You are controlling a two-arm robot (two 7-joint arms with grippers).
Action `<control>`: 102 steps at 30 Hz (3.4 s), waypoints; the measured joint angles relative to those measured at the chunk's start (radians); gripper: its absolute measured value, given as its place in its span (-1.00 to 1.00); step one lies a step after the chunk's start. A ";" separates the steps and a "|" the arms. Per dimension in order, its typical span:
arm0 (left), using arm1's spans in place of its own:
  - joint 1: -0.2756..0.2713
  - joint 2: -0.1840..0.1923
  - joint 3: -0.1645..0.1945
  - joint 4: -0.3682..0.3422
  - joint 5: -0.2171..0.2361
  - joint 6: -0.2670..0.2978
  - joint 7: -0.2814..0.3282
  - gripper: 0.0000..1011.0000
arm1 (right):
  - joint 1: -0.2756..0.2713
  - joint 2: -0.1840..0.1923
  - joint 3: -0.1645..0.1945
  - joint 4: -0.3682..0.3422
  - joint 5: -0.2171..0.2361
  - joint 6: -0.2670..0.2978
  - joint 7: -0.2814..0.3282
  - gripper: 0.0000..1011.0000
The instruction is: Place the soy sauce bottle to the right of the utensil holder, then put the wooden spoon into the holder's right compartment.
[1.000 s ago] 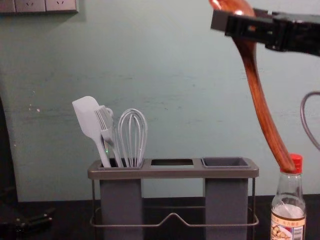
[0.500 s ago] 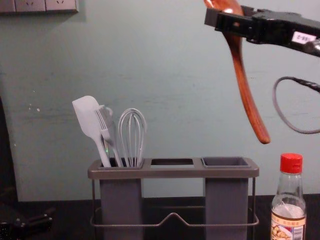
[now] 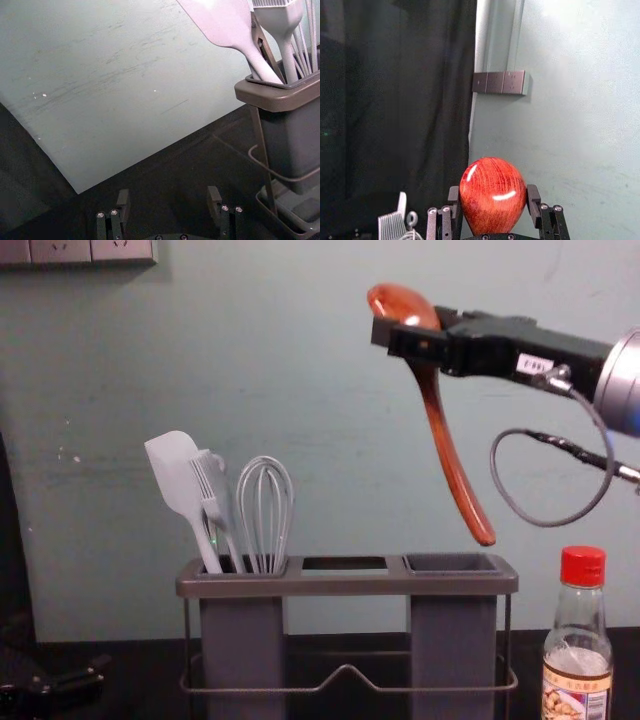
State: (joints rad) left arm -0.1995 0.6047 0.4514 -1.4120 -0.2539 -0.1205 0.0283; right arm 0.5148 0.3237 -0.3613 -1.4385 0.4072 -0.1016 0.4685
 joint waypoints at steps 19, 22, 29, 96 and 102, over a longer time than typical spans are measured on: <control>0.000 0.000 0.000 0.000 0.000 0.000 0.000 0.99 | 0.078 -0.035 -0.038 0.160 -0.015 -0.049 0.057 0.63; 0.000 0.000 0.000 0.000 0.000 0.000 0.000 0.99 | 0.078 -0.034 -0.038 0.162 -0.014 -0.052 0.060 0.63; 0.000 0.000 0.000 0.000 0.000 0.000 0.000 0.99 | 0.063 -0.025 -0.035 0.161 -0.008 -0.054 0.066 0.63; 0.000 0.000 0.000 0.000 0.000 0.000 0.000 0.99 | -0.130 0.151 -0.022 -0.093 0.015 0.161 0.004 0.62; 0.000 0.000 0.000 0.000 0.000 0.000 0.000 0.99 | -0.130 0.152 -0.021 -0.094 0.015 0.160 0.004 0.62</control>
State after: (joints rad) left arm -0.1996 0.6047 0.4514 -1.4120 -0.2539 -0.1205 0.0283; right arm 0.3847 0.4752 -0.3824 -1.5320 0.4218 0.0588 0.4724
